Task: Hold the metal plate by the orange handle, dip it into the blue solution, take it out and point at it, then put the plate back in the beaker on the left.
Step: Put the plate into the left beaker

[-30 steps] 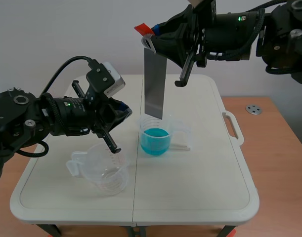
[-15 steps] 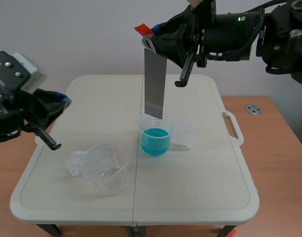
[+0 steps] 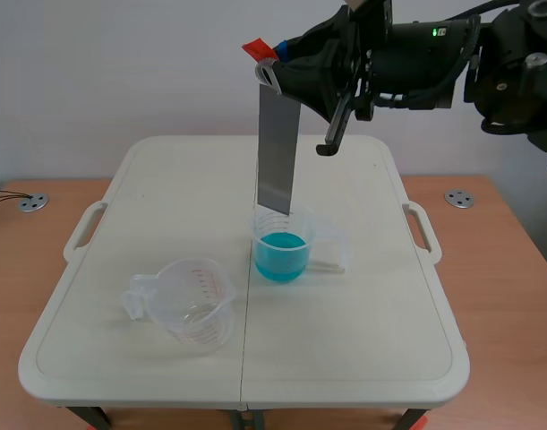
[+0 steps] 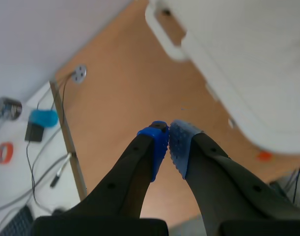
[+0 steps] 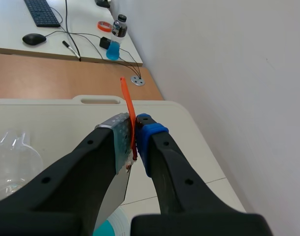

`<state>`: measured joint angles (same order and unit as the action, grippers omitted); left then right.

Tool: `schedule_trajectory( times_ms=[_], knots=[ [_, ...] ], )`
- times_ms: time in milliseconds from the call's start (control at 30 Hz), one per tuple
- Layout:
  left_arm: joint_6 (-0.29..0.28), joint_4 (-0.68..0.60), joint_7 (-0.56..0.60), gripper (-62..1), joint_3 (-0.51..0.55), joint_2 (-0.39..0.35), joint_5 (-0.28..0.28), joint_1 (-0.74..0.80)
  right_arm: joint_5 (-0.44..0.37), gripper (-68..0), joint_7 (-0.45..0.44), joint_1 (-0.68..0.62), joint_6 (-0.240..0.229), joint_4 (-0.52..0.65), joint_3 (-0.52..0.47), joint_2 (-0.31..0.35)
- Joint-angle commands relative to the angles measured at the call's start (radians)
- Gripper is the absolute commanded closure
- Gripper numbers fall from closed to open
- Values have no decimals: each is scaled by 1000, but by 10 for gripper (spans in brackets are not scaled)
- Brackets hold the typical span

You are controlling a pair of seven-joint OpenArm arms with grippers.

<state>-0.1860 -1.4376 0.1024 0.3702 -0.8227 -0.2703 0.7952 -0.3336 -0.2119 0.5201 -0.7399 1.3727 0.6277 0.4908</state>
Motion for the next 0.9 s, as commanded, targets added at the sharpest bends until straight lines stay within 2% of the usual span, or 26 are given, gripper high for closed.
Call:
schedule_trajectory(
  times_ms=[0, 100, 267, 433, 667, 867],
  knots=[
    [8, 0, 13, -62, -7, 10, -8, 39, -18, -13, -19, 30, -6, 35, -21, 4],
    [9, 5, 14, -62, -7, 15, -8, 134, -19, -13, -19, 31, -6, 57, -21, 2],
    [8, 6, 14, -62, -11, 64, -7, 232, -19, -13, -19, 31, -6, 99, -19, -4],
    [-20, 6, 13, -62, -40, 108, -5, 291, -19, -13, -19, 31, -6, 142, 4, -4],
    [-46, 6, 9, -62, -151, 129, 5, 341, -18, -13, -19, 31, -6, 177, 56, -21],
    [-46, 19, 3, -62, -283, 130, 4, 339, -18, -13, -18, 32, -6, 177, 102, -54]
  ],
)
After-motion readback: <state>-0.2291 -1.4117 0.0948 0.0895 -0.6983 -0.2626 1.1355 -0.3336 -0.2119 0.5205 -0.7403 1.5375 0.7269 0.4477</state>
